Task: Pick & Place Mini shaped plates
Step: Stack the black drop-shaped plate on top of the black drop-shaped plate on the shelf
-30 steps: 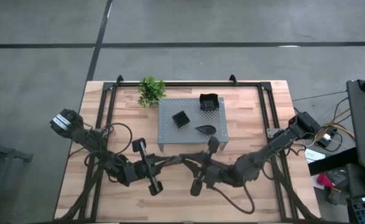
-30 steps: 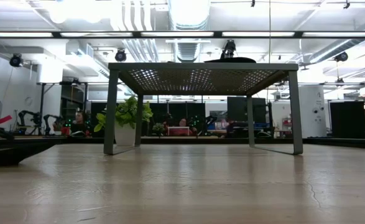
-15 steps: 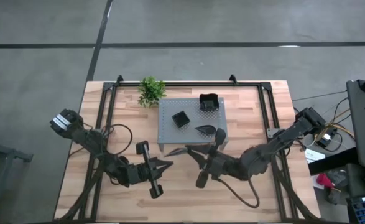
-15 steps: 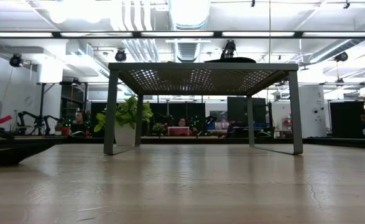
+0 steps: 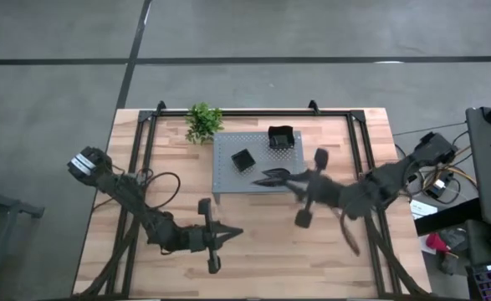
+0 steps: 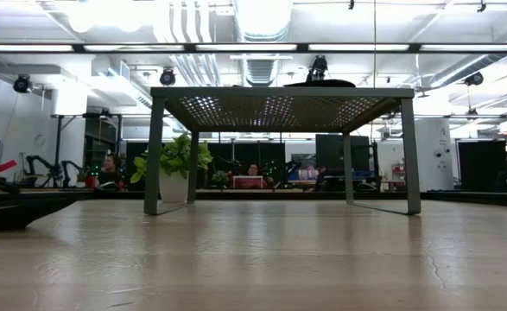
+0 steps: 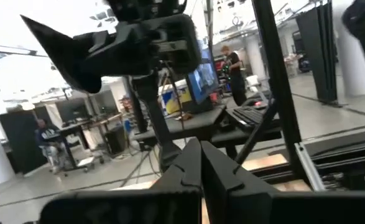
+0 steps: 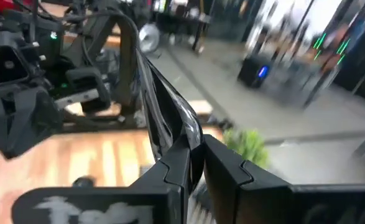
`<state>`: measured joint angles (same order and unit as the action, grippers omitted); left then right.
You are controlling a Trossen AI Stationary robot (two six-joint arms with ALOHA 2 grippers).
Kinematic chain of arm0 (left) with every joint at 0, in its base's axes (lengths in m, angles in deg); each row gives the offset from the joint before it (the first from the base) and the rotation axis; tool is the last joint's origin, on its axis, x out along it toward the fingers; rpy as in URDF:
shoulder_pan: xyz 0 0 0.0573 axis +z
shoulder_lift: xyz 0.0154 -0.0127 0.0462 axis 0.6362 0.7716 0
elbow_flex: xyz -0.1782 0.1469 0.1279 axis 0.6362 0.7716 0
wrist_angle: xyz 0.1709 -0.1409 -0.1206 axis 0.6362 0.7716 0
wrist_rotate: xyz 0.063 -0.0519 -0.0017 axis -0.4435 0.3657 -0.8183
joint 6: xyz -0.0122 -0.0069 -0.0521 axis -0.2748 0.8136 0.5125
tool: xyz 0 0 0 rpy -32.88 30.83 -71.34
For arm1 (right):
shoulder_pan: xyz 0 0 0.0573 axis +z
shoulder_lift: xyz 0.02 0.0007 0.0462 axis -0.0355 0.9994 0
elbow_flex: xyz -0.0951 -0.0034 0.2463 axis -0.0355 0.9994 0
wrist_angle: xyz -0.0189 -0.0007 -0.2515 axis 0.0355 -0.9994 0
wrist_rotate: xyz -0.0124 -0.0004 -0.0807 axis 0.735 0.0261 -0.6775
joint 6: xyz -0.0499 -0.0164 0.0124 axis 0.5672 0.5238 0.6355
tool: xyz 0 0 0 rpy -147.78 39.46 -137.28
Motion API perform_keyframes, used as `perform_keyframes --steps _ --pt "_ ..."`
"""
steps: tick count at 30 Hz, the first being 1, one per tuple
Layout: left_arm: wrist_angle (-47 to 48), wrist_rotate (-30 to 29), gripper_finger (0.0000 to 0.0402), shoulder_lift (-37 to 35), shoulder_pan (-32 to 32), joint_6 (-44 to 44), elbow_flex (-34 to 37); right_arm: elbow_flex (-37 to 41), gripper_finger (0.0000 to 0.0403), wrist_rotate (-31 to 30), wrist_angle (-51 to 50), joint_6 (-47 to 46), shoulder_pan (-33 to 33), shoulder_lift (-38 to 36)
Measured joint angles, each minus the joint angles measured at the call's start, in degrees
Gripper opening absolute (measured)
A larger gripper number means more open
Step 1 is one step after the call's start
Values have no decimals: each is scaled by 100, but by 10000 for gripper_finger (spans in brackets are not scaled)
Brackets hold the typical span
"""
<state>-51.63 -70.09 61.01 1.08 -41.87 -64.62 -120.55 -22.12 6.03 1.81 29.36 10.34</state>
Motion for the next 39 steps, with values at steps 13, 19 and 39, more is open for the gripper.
perform_keyframes --steps 13,19,39 --pt "-130 1240 0 -7 2 -18 0 2 38 3810 -2696 -2637 -1843 -723" --pt "-139 1238 0 -7 1 -19 0 28 38 5420 -3045 -2640 -2934 -681" --pt "-136 1227 0 -13 -14 -11 0 1367 38 7659 -2746 -4258 -4612 -670"
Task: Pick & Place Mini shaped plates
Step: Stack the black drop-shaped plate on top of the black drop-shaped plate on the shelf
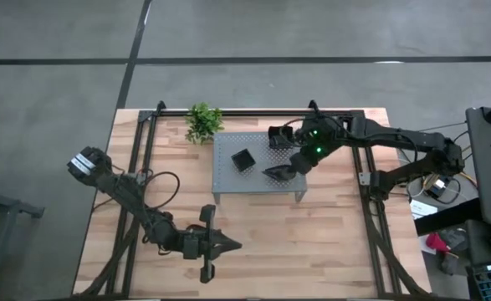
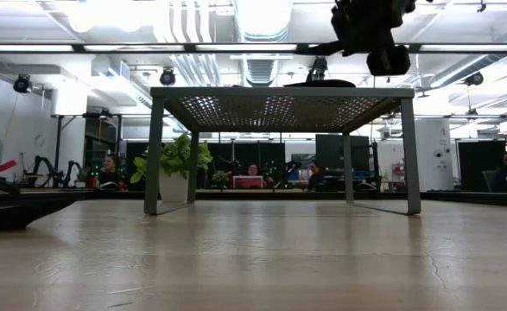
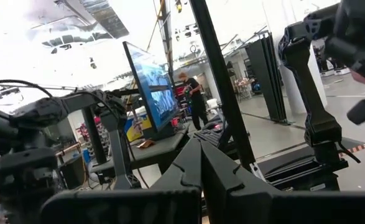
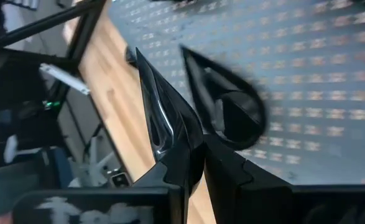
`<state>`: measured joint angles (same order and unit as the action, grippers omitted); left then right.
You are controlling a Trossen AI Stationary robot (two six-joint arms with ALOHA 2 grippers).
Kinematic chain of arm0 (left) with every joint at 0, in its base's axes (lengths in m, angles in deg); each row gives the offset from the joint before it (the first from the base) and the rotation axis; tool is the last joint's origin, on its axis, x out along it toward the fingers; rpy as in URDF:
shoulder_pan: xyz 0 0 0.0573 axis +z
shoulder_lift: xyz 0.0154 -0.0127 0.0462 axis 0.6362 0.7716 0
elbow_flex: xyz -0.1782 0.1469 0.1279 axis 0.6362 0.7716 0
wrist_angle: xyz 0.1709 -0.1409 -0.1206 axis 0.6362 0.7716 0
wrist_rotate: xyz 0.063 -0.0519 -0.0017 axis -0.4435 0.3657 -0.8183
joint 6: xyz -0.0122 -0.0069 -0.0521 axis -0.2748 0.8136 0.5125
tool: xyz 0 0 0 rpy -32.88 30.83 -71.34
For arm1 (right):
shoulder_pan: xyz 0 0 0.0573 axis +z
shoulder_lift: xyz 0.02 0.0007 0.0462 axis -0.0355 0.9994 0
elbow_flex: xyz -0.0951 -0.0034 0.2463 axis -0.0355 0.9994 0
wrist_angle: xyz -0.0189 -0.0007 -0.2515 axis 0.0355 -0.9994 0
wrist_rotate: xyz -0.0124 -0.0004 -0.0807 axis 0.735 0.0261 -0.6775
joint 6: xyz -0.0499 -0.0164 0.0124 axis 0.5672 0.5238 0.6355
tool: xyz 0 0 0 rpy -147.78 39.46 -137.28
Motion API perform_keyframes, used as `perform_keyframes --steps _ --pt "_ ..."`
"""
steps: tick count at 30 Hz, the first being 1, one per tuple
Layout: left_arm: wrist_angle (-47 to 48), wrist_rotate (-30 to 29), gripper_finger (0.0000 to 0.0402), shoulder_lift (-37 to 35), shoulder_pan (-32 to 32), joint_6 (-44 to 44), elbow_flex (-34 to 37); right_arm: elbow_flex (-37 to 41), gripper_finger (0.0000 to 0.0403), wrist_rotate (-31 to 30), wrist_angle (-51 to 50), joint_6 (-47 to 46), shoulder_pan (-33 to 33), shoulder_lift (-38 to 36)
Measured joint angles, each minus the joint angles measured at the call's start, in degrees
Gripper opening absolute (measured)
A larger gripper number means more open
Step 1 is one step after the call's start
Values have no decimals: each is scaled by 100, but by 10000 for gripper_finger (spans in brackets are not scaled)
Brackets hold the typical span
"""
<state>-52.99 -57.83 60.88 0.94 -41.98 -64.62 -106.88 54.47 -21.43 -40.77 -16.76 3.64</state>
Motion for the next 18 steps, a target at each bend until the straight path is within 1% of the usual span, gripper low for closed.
perform_keyframes --steps 3,5,9,18 --pt "2 0 0 0 2 0 0 242 38 186 347 -145 9 -1" --pt "10 0 0 0 0 1 0 411 38 199 487 -244 -1 -2" --pt "35 0 0 0 0 2 0 677 38 311 601 -421 -5 0" --pt "76 0 0 -2 1 4 0 941 38 278 1295 -494 -53 0"
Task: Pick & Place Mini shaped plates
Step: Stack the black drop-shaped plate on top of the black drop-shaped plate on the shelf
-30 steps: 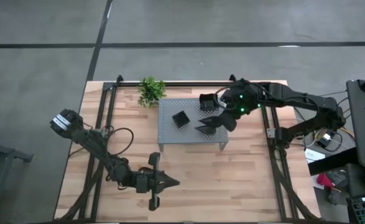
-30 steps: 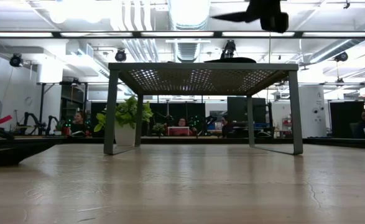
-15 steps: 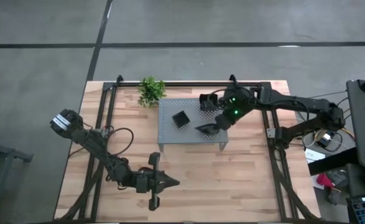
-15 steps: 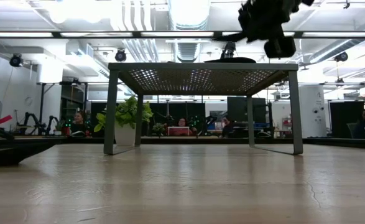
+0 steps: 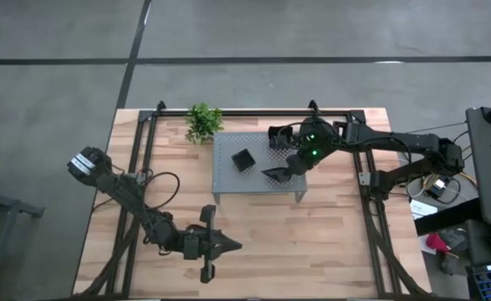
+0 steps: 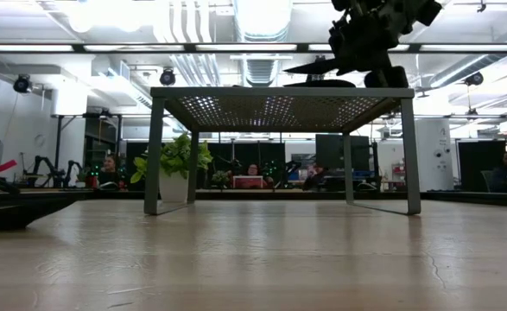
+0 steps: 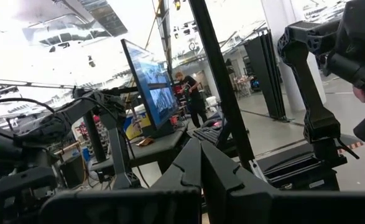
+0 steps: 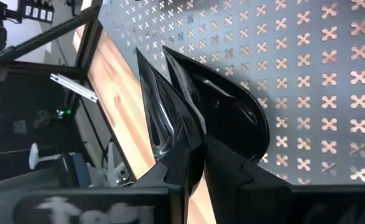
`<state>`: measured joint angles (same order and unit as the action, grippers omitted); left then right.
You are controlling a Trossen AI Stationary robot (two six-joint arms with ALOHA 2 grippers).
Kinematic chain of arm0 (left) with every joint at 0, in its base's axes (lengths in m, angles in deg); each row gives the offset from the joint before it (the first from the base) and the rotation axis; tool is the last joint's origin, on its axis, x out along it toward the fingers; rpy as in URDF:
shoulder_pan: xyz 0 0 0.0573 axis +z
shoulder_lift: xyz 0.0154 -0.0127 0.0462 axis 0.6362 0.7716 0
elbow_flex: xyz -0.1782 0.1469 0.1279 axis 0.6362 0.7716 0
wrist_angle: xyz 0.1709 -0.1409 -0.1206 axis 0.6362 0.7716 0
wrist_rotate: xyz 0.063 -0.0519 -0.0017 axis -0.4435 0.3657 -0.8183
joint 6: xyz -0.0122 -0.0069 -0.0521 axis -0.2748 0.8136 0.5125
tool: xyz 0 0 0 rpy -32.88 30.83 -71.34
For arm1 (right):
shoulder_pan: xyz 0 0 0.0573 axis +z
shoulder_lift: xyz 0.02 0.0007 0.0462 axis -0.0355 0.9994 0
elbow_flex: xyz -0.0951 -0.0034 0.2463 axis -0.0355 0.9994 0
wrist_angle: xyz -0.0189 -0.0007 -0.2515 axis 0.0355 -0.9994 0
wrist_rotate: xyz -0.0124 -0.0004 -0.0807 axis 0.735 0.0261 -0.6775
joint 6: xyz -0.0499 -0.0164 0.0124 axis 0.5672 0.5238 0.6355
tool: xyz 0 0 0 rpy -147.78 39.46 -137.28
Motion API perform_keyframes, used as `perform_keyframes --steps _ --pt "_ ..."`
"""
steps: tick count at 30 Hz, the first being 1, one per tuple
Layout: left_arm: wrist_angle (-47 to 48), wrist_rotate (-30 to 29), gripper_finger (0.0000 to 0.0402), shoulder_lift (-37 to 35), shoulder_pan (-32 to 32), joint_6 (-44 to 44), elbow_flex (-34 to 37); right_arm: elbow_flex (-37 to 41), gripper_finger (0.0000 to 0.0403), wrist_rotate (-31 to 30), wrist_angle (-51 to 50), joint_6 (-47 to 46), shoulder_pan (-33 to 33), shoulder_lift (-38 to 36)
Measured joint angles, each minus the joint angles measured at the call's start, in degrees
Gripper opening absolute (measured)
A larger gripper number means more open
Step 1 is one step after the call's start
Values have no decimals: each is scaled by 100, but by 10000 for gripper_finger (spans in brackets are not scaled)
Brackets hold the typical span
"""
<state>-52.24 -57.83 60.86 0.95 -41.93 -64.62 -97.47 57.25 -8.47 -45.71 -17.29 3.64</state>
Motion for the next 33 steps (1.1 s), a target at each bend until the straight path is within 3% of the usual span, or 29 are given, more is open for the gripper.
perform_keyframes --steps 10,25,33 --pt "3 0 0 0 1 25 0 59 49 -98 29 129 -139 0" --pt "56 1 0 0 -5 96 0 59 150 8 41 138 -172 -95" --pt "89 2 0 0 -5 133 0 57 150 -245 -135 522 -228 -164"
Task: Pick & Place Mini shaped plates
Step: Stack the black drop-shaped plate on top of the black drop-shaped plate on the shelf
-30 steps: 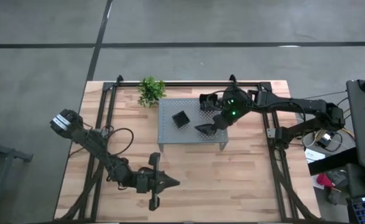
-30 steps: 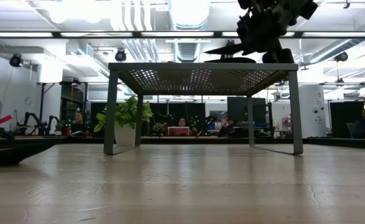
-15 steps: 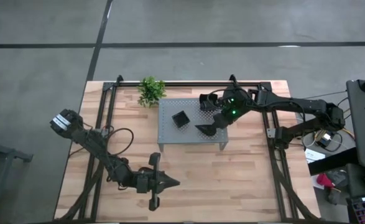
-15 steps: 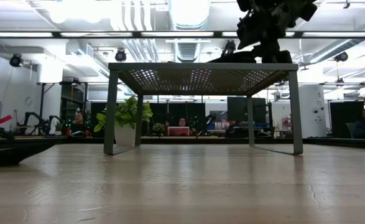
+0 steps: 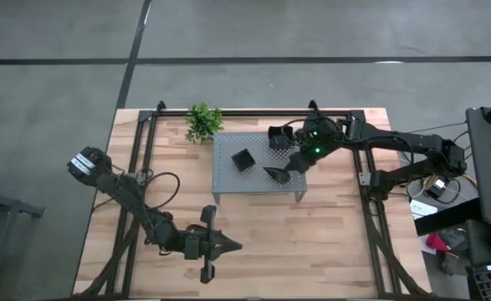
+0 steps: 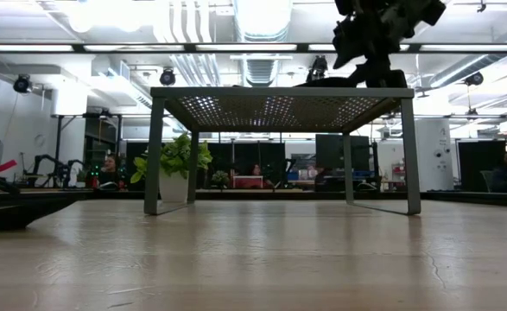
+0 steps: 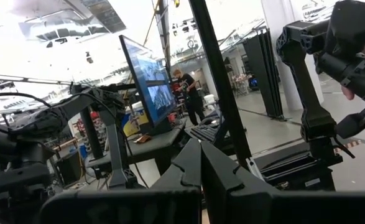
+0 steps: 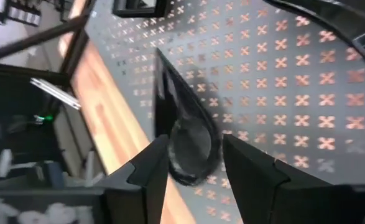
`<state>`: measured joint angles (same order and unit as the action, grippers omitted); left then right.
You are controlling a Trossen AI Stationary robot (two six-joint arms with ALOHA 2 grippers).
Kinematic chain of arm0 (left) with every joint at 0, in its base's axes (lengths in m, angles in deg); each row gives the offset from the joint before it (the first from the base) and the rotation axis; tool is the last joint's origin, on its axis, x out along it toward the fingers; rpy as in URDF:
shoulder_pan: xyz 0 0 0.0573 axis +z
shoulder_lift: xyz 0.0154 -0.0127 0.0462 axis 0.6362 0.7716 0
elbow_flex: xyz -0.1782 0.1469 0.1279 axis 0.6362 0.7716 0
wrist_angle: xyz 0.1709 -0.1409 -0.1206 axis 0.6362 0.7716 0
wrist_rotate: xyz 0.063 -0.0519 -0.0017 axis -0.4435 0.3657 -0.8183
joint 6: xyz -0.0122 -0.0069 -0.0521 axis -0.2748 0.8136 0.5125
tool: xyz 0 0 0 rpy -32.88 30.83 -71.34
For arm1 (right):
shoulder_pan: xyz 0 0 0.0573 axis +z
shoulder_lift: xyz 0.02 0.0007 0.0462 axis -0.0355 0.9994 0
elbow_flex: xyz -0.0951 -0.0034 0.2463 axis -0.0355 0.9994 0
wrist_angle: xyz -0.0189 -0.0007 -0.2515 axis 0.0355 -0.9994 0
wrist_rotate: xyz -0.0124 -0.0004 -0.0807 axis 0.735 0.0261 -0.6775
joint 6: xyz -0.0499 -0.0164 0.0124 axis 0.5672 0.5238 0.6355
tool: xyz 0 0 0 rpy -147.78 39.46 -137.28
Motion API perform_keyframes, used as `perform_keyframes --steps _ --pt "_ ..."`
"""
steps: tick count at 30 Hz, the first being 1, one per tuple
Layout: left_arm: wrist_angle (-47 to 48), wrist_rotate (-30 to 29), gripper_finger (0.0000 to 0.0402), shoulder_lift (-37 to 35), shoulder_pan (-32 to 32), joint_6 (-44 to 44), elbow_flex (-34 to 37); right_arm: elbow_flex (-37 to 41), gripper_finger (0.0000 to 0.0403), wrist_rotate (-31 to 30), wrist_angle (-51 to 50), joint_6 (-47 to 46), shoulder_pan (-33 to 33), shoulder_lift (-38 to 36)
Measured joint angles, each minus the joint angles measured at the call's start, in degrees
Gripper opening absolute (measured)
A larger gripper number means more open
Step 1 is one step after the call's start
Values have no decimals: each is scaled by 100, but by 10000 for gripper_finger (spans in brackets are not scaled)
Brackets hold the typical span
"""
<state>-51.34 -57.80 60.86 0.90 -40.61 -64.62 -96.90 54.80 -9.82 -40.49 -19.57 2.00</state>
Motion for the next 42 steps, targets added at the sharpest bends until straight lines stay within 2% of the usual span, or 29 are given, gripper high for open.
perform_keyframes --steps 3,9,13,19,22,25,29,33,36,42 --pt "13 0 0 0 0 3 0 0 139 -188 -108 246 2 0" --pt "42 0 0 0 0 54 0 0 120 -194 -131 423 4 -93" --pt "441 -56 0 -1 -18 299 0 0 116 -181 -138 490 60 -343" --pt "1349 -448 0 -43 -127 1531 -2 0 115 -181 -35 574 289 -1017" --pt "2450 -556 0 -213 -209 2352 -4 -2 119 -195 179 575 401 -1434" --pt "4268 -564 0 -506 -279 3322 -86 -2 124 -203 370 583 562 -1804" --pt "6526 -559 0 -784 -321 5074 -207 -2 124 -398 485 720 878 -2118" --pt "7837 -352 17 -818 -313 6218 -202 -2 118 -701 555 847 1296 -2118" --pt "8467 -219 54 -802 -313 6605 -201 -2 114 -943 779 877 1598 -2021" --pt "9708 -216 120 -797 -277 6720 -192 -2 108 -1003 1183 938 2000 -1798"
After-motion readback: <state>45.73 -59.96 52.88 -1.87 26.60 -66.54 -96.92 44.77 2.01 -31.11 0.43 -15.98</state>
